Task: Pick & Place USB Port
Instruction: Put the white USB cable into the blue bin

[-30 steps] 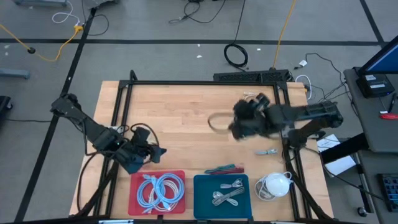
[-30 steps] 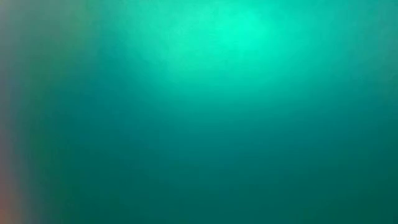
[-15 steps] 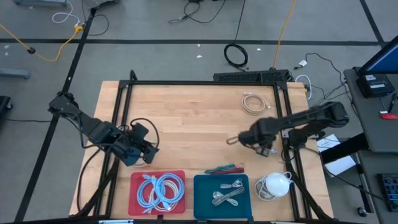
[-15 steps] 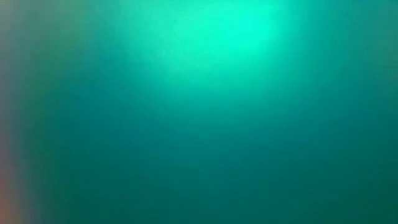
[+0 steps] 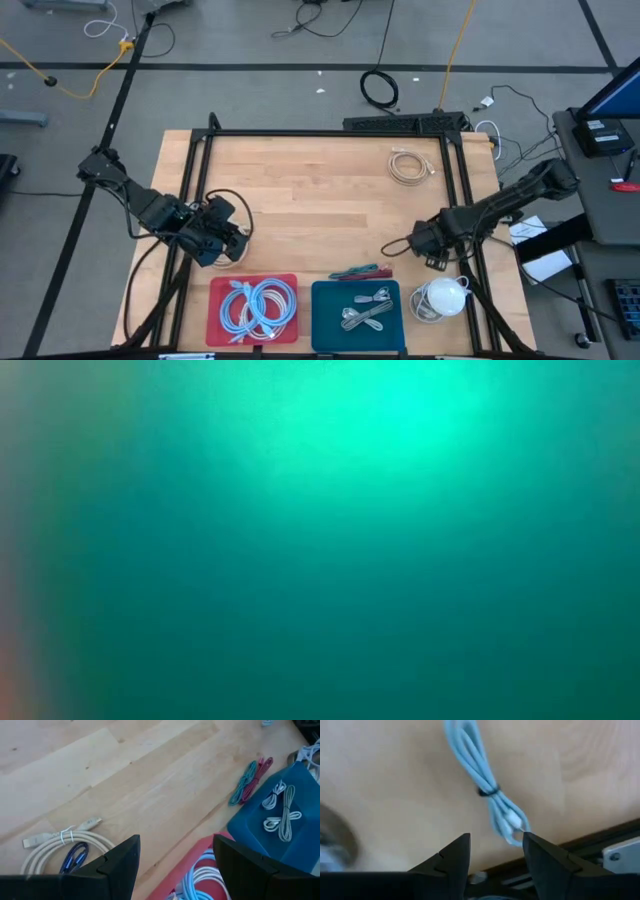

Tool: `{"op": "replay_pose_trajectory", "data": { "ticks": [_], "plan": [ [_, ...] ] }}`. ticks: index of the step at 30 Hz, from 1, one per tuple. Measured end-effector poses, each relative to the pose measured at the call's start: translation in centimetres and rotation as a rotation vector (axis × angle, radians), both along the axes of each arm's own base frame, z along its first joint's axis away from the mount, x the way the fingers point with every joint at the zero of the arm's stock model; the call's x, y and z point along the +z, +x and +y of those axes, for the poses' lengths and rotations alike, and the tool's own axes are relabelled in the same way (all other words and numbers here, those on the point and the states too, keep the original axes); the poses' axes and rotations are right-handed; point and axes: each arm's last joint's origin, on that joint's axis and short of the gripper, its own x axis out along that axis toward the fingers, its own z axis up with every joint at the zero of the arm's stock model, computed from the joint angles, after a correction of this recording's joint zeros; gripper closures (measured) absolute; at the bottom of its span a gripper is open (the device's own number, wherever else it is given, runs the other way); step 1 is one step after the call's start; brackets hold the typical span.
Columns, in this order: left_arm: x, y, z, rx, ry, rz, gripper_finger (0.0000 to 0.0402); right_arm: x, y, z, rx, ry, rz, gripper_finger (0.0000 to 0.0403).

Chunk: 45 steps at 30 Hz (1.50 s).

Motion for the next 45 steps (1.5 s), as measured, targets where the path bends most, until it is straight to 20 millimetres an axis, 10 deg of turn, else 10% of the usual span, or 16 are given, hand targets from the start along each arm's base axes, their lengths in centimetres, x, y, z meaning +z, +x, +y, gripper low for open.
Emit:
{"op": "replay_pose_trajectory", "data": {
  "ticks": [13,22,45],
  "plan": [
    [0.0,-0.3,-0.6,0.022,-0.018,-0.024,0.0149,-5.4,-1.6,-0.4,-0.079,0.008,0.055,0.023],
    [0.1,-0.3,-0.5,0.041,0.009,-0.046,0.0149,-6.1,-1.3,-0.7,-0.123,-0.027,0.081,0.0356],
    [0.2,-0.2,-0.5,0.064,0.016,-0.075,0.0149,0.3,7.9,-0.3,-0.157,-0.003,-0.503,0.0402]
  ]
}}
